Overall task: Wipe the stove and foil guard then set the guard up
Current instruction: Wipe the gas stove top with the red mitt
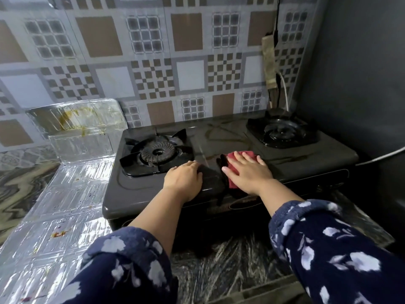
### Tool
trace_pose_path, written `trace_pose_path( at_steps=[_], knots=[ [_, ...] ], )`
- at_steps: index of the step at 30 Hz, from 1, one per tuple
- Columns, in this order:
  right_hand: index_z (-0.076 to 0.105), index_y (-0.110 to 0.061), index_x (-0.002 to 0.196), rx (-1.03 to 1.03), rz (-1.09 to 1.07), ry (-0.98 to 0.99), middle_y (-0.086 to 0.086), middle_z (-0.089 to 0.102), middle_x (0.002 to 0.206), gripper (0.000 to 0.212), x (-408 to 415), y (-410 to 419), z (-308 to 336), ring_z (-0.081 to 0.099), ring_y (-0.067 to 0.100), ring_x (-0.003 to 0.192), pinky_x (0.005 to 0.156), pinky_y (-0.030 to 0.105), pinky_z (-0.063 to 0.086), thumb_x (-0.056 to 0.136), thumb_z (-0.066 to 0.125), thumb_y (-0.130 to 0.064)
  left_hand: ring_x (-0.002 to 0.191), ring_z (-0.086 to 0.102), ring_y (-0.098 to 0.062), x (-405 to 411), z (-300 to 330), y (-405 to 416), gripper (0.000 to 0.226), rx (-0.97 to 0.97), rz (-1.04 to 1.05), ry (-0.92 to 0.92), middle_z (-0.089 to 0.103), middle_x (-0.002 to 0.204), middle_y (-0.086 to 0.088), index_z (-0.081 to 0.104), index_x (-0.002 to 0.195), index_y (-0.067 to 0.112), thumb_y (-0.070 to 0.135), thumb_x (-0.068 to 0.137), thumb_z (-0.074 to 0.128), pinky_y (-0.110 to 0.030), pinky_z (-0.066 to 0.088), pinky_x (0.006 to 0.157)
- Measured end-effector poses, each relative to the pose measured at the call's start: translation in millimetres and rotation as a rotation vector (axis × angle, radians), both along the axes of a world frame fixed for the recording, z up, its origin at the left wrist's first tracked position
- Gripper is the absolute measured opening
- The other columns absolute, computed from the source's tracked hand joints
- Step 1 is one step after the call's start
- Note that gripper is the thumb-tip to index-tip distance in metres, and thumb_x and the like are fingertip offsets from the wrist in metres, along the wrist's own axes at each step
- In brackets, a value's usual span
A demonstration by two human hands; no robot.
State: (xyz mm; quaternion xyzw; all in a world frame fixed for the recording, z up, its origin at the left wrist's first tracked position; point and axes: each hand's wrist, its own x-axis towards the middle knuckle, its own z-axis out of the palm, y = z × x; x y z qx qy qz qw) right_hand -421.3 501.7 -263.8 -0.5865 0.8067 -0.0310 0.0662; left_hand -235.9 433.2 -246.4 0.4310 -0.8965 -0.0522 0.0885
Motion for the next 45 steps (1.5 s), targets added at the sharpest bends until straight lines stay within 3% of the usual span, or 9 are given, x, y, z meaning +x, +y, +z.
trace_pose_path(
  at_steps=[6, 10, 14, 19, 22, 27, 36, 40, 45],
  knots=[
    [0.007, -0.040, 0.151, 0.049, -0.080, 0.027, -0.003, -0.002, 0.162, 0.057, -3.6, -44.5, 2.7, -0.002, 0.022, 0.149, 0.119, 0.047, -0.005, 0.096, 0.012, -0.055, 0.126, 0.050, -0.022, 3.4, -4.9, -21.1, 0.039, -0.032, -0.015, 0.010, 0.048, 0.143, 0.004, 0.049, 0.133, 0.021, 0.029, 0.096, 0.038, -0.034, 0.040, 0.098],
    [0.013, -0.045, 0.149, 0.007, 0.005, -0.006, -0.005, 0.003, 0.162, 0.052, 22.0, -63.7, 4.1, 0.000, 0.022, 0.149, 0.119, 0.047, -0.004, 0.097, 0.016, -0.051, 0.119, 0.055, -0.022, 4.3, -6.7, -28.0, 0.039, -0.063, -0.002, 0.078, 0.057, 0.133, 0.004, 0.054, 0.128, 0.027, 0.023, 0.093, 0.037, -0.036, 0.048, 0.090],
    [0.019, -0.047, 0.147, -0.046, 0.134, 0.001, -0.007, 0.006, 0.162, 0.049, 40.0, -50.1, 1.3, 0.002, 0.019, 0.149, 0.119, 0.046, -0.001, 0.098, 0.022, -0.050, 0.116, 0.057, -0.023, 0.3, -2.6, -28.9, 0.043, -0.065, 0.066, 0.096, 0.059, 0.131, 0.004, 0.056, 0.127, 0.028, 0.017, 0.089, 0.041, -0.035, 0.047, 0.087],
    [0.021, -0.052, 0.144, -0.080, 0.162, -0.006, -0.013, 0.011, 0.161, 0.047, 22.2, -18.3, -1.5, 0.004, 0.012, 0.149, 0.120, 0.045, 0.003, 0.097, 0.025, -0.051, 0.103, 0.062, -0.029, -23.7, 5.0, -22.0, 0.032, -0.147, 0.046, 0.067, 0.066, 0.115, -0.003, 0.062, 0.112, 0.017, 0.016, 0.085, 0.045, -0.034, 0.044, 0.080],
    [0.020, -0.050, 0.145, -0.076, 0.085, 0.002, -0.014, 0.009, 0.161, 0.048, -0.8, 0.8, -1.9, 0.003, 0.010, 0.148, 0.120, 0.045, 0.002, 0.097, 0.025, -0.051, 0.102, 0.062, -0.030, -46.2, 6.5, -13.5, 0.030, -0.106, -0.026, 0.069, 0.066, 0.113, -0.004, 0.062, 0.108, 0.017, 0.017, 0.083, 0.045, -0.034, 0.044, 0.079],
    [0.014, -0.046, 0.148, -0.007, -0.116, 0.001, -0.012, 0.002, 0.161, 0.050, -56.3, 28.6, 0.2, -0.001, 0.011, 0.149, 0.120, 0.045, -0.002, 0.098, 0.020, -0.051, 0.109, 0.058, -0.028, -78.6, -2.3, -3.1, 0.037, 0.033, -0.177, 0.025, 0.059, 0.125, 0.001, 0.055, 0.123, 0.024, 0.029, 0.090, 0.040, -0.035, 0.046, 0.081],
    [0.010, -0.041, 0.150, 0.076, -0.412, 0.021, -0.001, -0.001, 0.162, 0.056, -109.9, 22.2, 5.6, -0.002, 0.023, 0.149, 0.118, 0.048, -0.006, 0.096, 0.016, -0.054, 0.119, 0.053, -0.019, -91.3, -2.2, -13.6, 0.049, 0.008, -0.262, 0.009, 0.052, 0.135, 0.009, 0.049, 0.132, 0.031, 0.052, 0.088, 0.047, -0.033, 0.048, 0.085],
    [0.010, -0.046, 0.149, 0.065, -0.364, -0.008, -0.003, -0.001, 0.162, 0.054, -87.4, 19.1, 5.5, -0.002, 0.022, 0.149, 0.119, 0.046, -0.004, 0.096, 0.017, -0.052, 0.110, 0.059, -0.020, -94.8, -1.6, -12.0, 0.046, -0.054, -0.234, 0.012, 0.059, 0.124, 0.007, 0.056, 0.125, 0.031, 0.054, 0.086, 0.048, -0.032, 0.049, 0.077],
    [0.020, -0.051, 0.145, -0.054, -0.196, -0.073, -0.012, 0.007, 0.161, 0.048, -60.9, 41.2, 0.7, -0.002, 0.012, 0.149, 0.119, 0.043, -0.008, 0.097, 0.024, -0.048, 0.092, 0.064, -0.023, -107.0, 5.6, -18.0, 0.038, -0.080, -0.206, -0.059, 0.069, 0.101, 0.002, 0.068, 0.101, 0.028, 0.055, 0.082, 0.049, -0.027, 0.043, 0.060]
  ],
)
